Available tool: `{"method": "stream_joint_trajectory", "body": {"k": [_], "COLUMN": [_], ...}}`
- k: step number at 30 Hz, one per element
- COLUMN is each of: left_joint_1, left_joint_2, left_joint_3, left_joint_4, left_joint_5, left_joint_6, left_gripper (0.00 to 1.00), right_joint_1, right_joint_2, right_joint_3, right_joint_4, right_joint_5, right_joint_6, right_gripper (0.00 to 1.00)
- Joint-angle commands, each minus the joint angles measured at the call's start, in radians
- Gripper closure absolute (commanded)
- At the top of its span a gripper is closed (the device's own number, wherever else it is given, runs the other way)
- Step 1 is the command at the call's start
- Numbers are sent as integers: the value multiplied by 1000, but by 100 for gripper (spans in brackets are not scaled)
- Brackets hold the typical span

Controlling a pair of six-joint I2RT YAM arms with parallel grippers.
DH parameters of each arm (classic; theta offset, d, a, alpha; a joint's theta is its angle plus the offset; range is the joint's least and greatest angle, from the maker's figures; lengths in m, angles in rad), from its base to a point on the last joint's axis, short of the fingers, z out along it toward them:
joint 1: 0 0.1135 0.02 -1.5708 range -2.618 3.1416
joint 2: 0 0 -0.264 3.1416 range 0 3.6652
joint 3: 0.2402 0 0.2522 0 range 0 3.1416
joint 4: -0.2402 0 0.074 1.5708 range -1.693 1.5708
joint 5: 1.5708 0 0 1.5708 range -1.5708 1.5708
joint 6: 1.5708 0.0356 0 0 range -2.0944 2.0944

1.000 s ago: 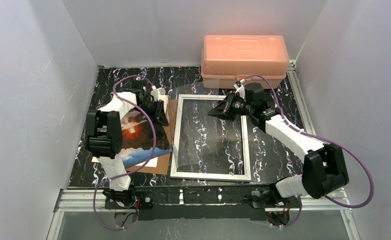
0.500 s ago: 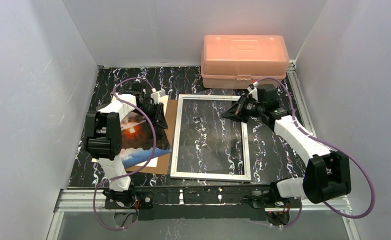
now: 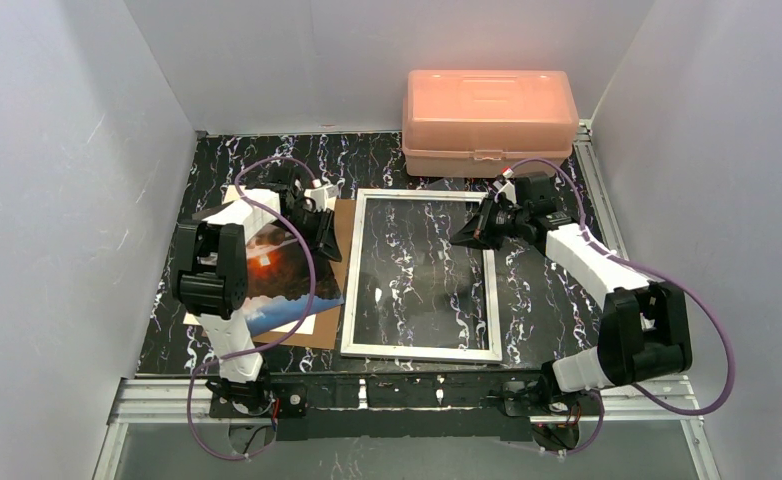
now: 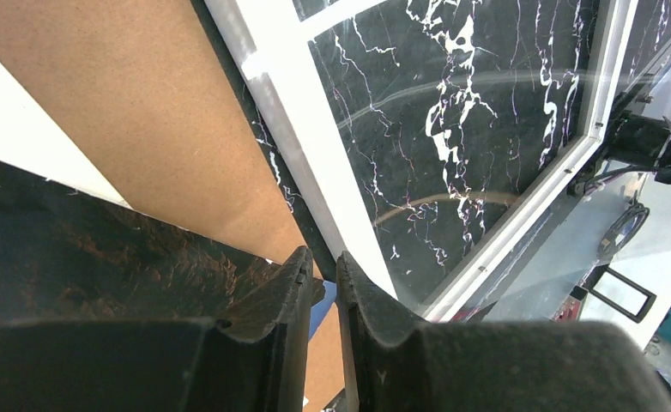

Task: Put the photo into the frame
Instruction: Adjust the photo frame item on the photo frame.

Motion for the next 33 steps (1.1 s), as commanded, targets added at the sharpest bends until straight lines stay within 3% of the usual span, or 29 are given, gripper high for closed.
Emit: {"method": "stream_joint_trajectory", "body": {"k": [1, 7, 16, 23, 33], "left_joint_1": [-9, -18, -21, -22, -29], "left_joint_2": [17, 41, 47, 46, 68], "left_joint_3": [-2, 4, 16, 20, 32], "left_joint_4": [-5, 1, -10, -16, -23], "left_joint_5": [20, 18, 16, 10, 8], "left_joint_6": [10, 8, 14, 18, 17], "left_gripper": [84, 84, 84, 72, 70], "right_joint_1": [-1, -2, -2, -4, -23], "right_joint_2": [13, -4, -13, -19, -27], "right_joint_3": [2, 1, -100, -110, -124], "right_joint_4": [16, -28, 73, 97, 145], "right_joint_5": [-16, 51, 89, 115, 140], "right_joint_6": [-81, -137, -112, -117, -122], "right_gripper": [99, 99, 99, 99, 99]}}
